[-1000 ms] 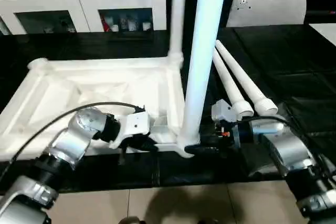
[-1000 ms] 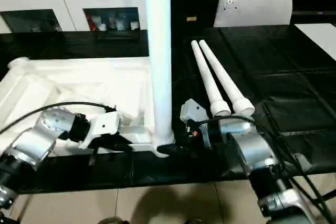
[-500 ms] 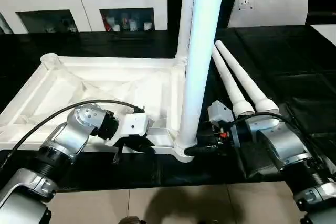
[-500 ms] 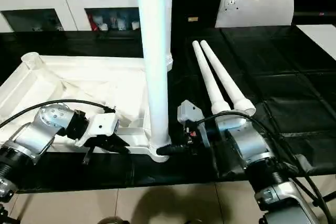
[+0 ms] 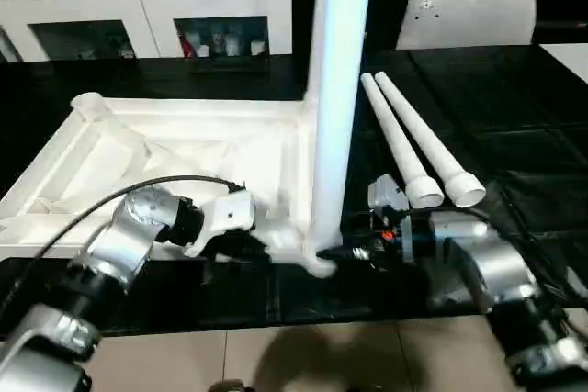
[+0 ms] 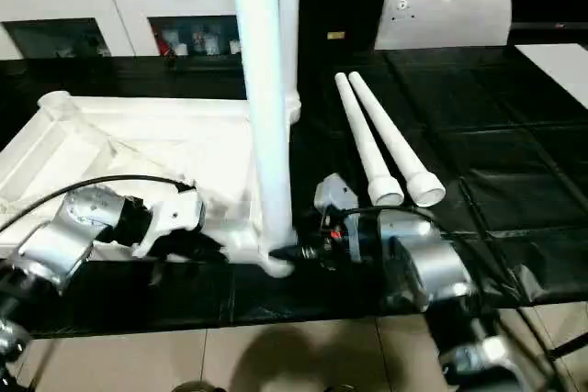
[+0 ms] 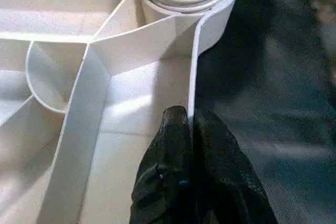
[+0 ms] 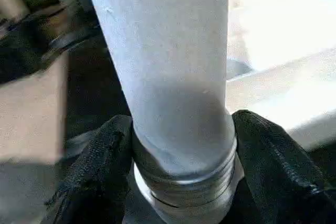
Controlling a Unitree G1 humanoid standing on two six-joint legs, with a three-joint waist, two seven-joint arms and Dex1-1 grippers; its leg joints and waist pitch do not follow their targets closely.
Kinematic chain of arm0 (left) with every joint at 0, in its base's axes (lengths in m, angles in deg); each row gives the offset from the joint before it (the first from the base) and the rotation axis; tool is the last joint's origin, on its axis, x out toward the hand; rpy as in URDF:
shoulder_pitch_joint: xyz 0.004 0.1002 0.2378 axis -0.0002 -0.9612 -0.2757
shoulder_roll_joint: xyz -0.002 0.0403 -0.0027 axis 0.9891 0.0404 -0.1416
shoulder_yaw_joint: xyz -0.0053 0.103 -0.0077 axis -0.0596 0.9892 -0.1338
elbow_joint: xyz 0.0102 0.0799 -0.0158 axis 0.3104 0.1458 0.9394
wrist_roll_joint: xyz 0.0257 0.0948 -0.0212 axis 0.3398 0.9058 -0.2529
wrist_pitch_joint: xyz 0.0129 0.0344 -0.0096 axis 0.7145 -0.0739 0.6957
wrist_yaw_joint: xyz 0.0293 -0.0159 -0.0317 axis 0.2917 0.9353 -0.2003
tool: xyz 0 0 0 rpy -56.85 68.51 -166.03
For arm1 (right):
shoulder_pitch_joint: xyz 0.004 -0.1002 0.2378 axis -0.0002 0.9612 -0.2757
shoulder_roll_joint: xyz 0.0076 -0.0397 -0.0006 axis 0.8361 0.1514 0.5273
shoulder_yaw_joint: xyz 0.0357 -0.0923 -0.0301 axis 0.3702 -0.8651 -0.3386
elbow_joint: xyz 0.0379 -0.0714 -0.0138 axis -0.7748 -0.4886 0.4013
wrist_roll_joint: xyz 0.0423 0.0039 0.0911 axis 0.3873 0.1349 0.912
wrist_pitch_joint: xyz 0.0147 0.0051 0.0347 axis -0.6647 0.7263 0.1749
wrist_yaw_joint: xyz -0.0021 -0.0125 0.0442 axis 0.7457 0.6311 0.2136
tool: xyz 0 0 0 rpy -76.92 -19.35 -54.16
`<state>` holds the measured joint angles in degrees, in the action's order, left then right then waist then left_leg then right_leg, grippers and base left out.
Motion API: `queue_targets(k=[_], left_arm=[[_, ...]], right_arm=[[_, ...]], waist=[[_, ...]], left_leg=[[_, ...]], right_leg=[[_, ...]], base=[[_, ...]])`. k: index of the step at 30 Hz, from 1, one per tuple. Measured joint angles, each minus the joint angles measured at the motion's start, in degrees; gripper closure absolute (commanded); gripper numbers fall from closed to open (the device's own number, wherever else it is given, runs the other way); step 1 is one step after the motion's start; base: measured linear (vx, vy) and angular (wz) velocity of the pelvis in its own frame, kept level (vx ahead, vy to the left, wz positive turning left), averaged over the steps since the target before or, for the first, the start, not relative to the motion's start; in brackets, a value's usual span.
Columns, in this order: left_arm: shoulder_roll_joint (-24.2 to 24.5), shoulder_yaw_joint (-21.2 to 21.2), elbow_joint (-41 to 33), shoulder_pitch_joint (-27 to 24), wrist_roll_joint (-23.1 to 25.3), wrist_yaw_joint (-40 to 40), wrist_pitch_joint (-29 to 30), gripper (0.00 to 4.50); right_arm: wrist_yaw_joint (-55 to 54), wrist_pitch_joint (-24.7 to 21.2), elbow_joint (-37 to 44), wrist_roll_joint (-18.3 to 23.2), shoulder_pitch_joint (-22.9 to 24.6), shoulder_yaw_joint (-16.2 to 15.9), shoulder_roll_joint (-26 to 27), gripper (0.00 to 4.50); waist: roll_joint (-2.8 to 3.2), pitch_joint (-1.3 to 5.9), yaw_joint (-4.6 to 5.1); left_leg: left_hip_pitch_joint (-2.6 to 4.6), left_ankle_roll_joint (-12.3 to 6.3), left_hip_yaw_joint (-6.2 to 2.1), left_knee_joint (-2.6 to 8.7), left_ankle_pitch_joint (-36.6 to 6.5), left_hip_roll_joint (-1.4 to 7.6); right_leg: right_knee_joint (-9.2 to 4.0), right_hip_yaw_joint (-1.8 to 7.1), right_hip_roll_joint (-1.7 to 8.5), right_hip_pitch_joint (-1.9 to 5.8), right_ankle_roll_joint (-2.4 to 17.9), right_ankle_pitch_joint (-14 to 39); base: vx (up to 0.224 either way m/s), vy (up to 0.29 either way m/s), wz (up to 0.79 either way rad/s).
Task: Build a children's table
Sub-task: Rotate leg to tighten
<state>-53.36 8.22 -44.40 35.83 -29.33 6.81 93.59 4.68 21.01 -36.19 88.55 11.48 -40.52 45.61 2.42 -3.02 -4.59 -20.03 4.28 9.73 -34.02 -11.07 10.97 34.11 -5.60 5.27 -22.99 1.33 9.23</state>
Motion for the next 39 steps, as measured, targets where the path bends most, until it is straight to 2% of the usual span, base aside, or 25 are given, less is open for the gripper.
queue_targets(k=[5,9,12,15,17,18,20,26,30,34,36,39], left_arm=[[-5.39,-3.18,-4.14,-2.87,0.16,-9.94,7.84,4.50],[-12.97,-5.63,-6.05,-3.25,0.83,-21.14,15.57,4.50],[-17.72,-6.89,-6.24,-3.11,1.35,-28.28,18.57,4.50],[-20.07,-7.35,-6.37,-2.50,2.40,-33.06,20.64,4.50],[-20.52,-7.33,-6.37,-2.19,2.89,-33.99,20.88,4.50],[-20.52,-7.26,-6.37,-2.08,2.97,-34.04,20.88,4.50],[-20.31,-6.87,-6.46,-1.88,3.14,-33.89,20.87,4.50],[-17.06,-5.69,-6.63,-1.67,2.73,-30.37,19.42,4.50],[-12.95,-4.18,-6.68,-1.67,2.03,-24.85,15.83,4.50],[-10.39,-3.90,-6.31,-1.68,1.79,-20.99,13.31,4.50],[-7.51,-2.39,-5.94,-1.70,0.99,-16.02,9.78,4.50],[-3.78,-1.70,-4.37,-1.55,0.56,-10.36,4.96,4.50]], right_arm=[[-13.17,0.03,0.40,-1.90,1.36,3.67,4.69,1.86],[-27.13,-0.93,-2.44,-3.78,-0.67,7.58,10.80,1.86],[-36.21,-1.97,-5.58,-4.63,-4.00,9.79,14.98,1.86],[-43.47,-2.57,-8.30,-4.77,-6.91,11.71,18.80,1.86],[-45.67,-2.13,-8.97,-4.90,-7.67,11.86,19.70,1.86],[-45.67,-1.58,-9.13,-5.02,-7.66,11.86,19.72,1.86],[-45.66,-0.61,-9.29,-5.38,-7.49,11.85,19.74,1.33],[-43.54,0.53,-6.26,-5.40,-3.95,11.00,19.30,0.89],[-37.92,3.65,-3.78,-4.86,-0.69,9.36,14.96,0.60],[-31.37,5.75,-1.54,-4.28,-0.08,8.77,11.28,0.18],[-23.40,7.05,1.12,-3.37,1.51,7.04,5.70,0.12],[-15.61,6.88,1.94,-2.43,2.02,6.26,0.69,0.02]], waist=[[-0.02,0.02,1.98],[-0.02,0.02,3.05],[-0.02,0.02,3.37],[-0.02,0.02,3.32],[-0.02,0.02,3.24],[-0.02,0.02,3.14],[-0.02,0.02,3.00],[-0.01,0.01,2.85],[0.00,0.00,2.42],[0.01,0.00,1.95],[0.00,0.00,1.26],[0.00,0.00,0.99]], left_leg=[[-0.05,0.00,0.05,0.01,0.00,-0.04],[-0.11,0.00,0.04,0.00,0.00,-0.04],[-0.23,0.00,0.03,0.03,0.00,-0.02],[-0.29,0.00,0.00,0.16,0.00,0.01],[-0.45,0.01,-0.03,0.17,-0.01,0.03],[-0.51,-0.01,-0.03,0.16,-0.02,0.02],[-0.57,-0.06,-0.03,0.16,-0.05,0.02],[-0.65,-0.07,-0.02,0.20,-0.09,0.02],[-1.01,-0.05,-0.04,0.09,-0.07,0.02],[-1.06,-0.07,-0.04,-0.10,-0.07,0.01],[-1.05,-0.13,-0.04,-0.13,-0.11,0.00],[-1.02,-0.13,-0.03,-0.15,-0.11,0.02]], right_leg=[[-0.08,0.08,0.00,0.09,-0.01,0.00],[-0.10,0.06,-0.01,0.01,-0.01,0.00],[-0.10,0.03,-0.04,-0.10,-0.01,0.00],[-0.09,-0.03,-0.07,-0.17,-0.02,0.01],[-0.12,-0.05,-0.08,-0.26,-0.07,0.04],[-0.14,-0.05,-0.08,-0.28,-0.09,0.05],[-0.17,-0.04,-0.07,-0.30,-0.10,0.06],[-0.16,-0.04,-0.08,-0.41,0.02,-0.01],[-0.07,-0.05,-0.06,-0.81,0.18,-0.12],[-0.03,-0.05,-0.01,-0.94,0.23,-0.20],[-0.08,-0.05,0.01,-0.86,0.19,-0.18],[-0.01,-0.05,0.01,-0.84,0.20,-0.18]], base=[[0.000,0.000,0.00],[0.000,0.000,0.00],[0.000,0.000,0.00],[0.000,0.000,0.00],[0.000,0.000,0.00],[0.000,0.000,0.00],[0.000,0.000,0.00],[0.000,0.000,0.00],[0.000,0.000,0.00],[0.000,0.000,0.00],[0.000,0.000,0.00],[0.000,0.000,0.00]])
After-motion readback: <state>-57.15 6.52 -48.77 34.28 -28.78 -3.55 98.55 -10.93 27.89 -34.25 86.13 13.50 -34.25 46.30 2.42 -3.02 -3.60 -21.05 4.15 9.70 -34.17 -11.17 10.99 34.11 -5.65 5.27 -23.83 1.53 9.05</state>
